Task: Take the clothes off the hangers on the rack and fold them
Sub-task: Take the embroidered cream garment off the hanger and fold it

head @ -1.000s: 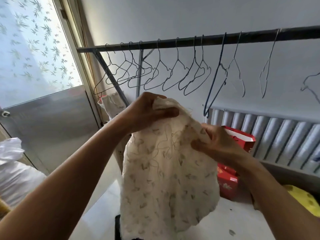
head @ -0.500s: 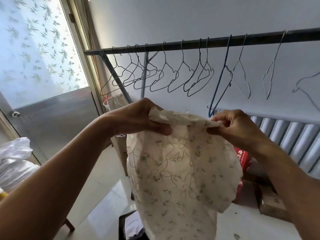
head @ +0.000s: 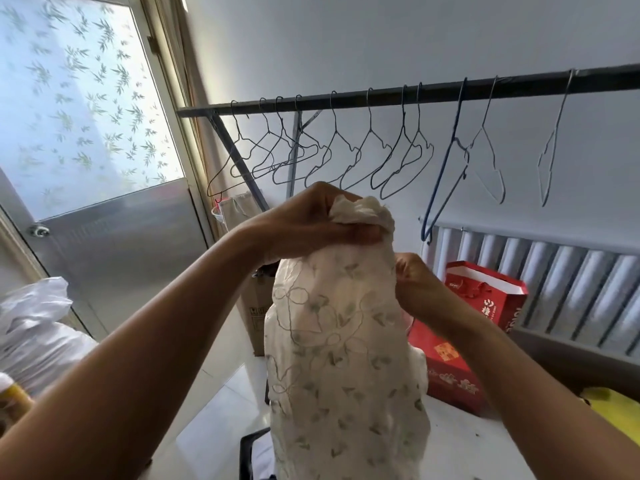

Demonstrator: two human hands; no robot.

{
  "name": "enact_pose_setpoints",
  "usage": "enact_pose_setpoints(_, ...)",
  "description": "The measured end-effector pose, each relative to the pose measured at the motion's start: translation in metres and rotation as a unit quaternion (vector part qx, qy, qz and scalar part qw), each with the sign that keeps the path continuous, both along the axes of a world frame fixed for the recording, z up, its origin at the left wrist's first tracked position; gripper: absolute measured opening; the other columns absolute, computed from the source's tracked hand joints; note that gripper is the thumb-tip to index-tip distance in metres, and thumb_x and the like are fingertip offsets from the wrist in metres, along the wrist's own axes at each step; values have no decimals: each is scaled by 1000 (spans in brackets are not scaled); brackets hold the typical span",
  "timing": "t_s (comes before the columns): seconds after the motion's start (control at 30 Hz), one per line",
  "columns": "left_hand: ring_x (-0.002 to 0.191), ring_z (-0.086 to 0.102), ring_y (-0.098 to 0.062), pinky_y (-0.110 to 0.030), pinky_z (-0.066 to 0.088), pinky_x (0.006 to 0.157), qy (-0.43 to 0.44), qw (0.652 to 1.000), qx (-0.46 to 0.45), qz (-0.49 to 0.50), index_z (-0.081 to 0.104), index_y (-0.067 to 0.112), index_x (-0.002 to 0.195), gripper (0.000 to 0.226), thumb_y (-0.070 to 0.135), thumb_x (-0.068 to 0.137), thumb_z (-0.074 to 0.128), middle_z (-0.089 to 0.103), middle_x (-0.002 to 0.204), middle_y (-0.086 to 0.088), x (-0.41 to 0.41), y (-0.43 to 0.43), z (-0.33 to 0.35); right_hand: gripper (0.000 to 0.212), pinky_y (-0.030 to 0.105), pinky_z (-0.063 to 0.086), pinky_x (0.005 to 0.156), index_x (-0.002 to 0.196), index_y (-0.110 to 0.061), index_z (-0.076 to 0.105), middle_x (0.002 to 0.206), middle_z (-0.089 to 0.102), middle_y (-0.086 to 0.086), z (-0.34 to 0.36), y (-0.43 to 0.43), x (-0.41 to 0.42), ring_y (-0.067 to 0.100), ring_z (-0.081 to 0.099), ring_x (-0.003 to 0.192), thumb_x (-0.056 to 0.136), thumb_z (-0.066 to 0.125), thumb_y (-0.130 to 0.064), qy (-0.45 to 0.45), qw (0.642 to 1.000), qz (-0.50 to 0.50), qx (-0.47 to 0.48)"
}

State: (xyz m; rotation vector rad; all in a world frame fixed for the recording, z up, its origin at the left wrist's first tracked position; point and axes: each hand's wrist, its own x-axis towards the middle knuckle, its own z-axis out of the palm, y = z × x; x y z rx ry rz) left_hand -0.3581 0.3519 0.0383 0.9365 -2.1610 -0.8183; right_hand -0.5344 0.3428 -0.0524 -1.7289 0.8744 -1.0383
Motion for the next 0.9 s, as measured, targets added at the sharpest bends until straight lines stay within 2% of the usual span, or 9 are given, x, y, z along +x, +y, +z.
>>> enact_pose_setpoints(0.1, 73, 63, -7, -25, 53, 67, 20, 999, -22, 12, 73, 4, 88, 9, 13, 86, 70, 69, 78, -2, -1, -7, -1, 37, 24, 54, 59, 84, -17, 70, 75, 74, -1, -7, 8, 1, 19, 70, 72, 101, 42, -33, -121, 977, 59, 163)
enact_pose_setpoints(0.2, 79, 63, -16, -34, 53, 72, 26, 999, -38, 28, 70, -7, 96, 26, 17, 86, 71, 67, 88, -23, 2, -16, -3, 81, 35, 59, 72, 118, -20, 66, 110, 73, 10, -17, 19, -4, 27, 70, 100, 61, 62, -78, -204, 932, 137, 267)
enact_pose_setpoints(0.27, 82, 61, -17, -34, 51, 75, 31, 998, -39, 34, 70, -8, 96, 24, 14, 87, 71, 67, 90, -24, 5, -22, -4, 78, 35, 60, 71, 104, -21, 74, 102, 75, 9, -21, 28, -4, 25, 73, 92, 42, 84, -67, -185, 940, 153, 242)
enact_pose_setpoints(0.4, 76, 60, -16, -33, 49, 70, 26, 996, -48, 66, 70, -7, 90, 22, 13, 84, 75, 66, 85, -27, 4, -27, -7, 26, 42, 60, 77, 104, -8, 68, 89, 76, 8, -19, 38, 7, 25, 74, 83, 79, 75, -14, -85, 987, 35, 134)
enact_pose_setpoints(0.47, 75, 62, -8, -23, 51, 69, 38, 990, -83, 104, 72, 5, 96, 14, 12, 84, 75, 70, 82, -9, 3, -29, -5, 24, 46, 60, 78, 103, -9, 70, 91, 76, 9, -23, 32, 8, 28, 74, 84, 79, 76, -14, -94, 987, -9, 128)
enact_pose_setpoints(0.53, 85, 67, -5, -22, 54, 79, 74, 979, -92, 165, 62, 16, 121, 34, 21, 88, 71, 71, 96, 3, 12, -36, -11, 33, 48, 59, 80, 100, -18, 73, 94, 76, 7, -22, 29, 7, 29, 72, 88, 71, 83, -29, -83, 989, -55, 113)
enact_pose_setpoints(0.63, 120, 61, -25, -55, 45, 103, 213, 958, 103, 160, 32, 19, 149, 81, 64, 86, 57, 60, 134, -11, 38, -33, -44, 27, 35, 60, 69, 96, -23, 71, 87, 77, -1, -15, 26, -1, 19, 74, 79, 71, 82, -26, -95, 987, -89, 91)
enact_pose_setpoints(0.73, 130, 53, -32, -56, 42, 106, 281, 915, 289, 4, 30, 15, 151, 106, 84, 72, 41, 52, 144, -14, 41, -2, -95, 16, 22, 56, 55, 90, -20, 70, 77, 76, -5, -5, 30, -8, 13, 73, 69, 77, 75, -12, -135, 983, -74, 96)
enact_pose_setpoints(0.9, 118, 63, -29, -39, 55, 90, 338, 915, 216, 41, 33, 31, 147, 106, 42, 59, 91, 61, 134, -6, 13, 31, -125, 14, 24, 57, 55, 95, -15, 69, 80, 76, 0, 2, 28, -10, 17, 74, 71, 83, 69, -8, -146, 982, -57, 103)
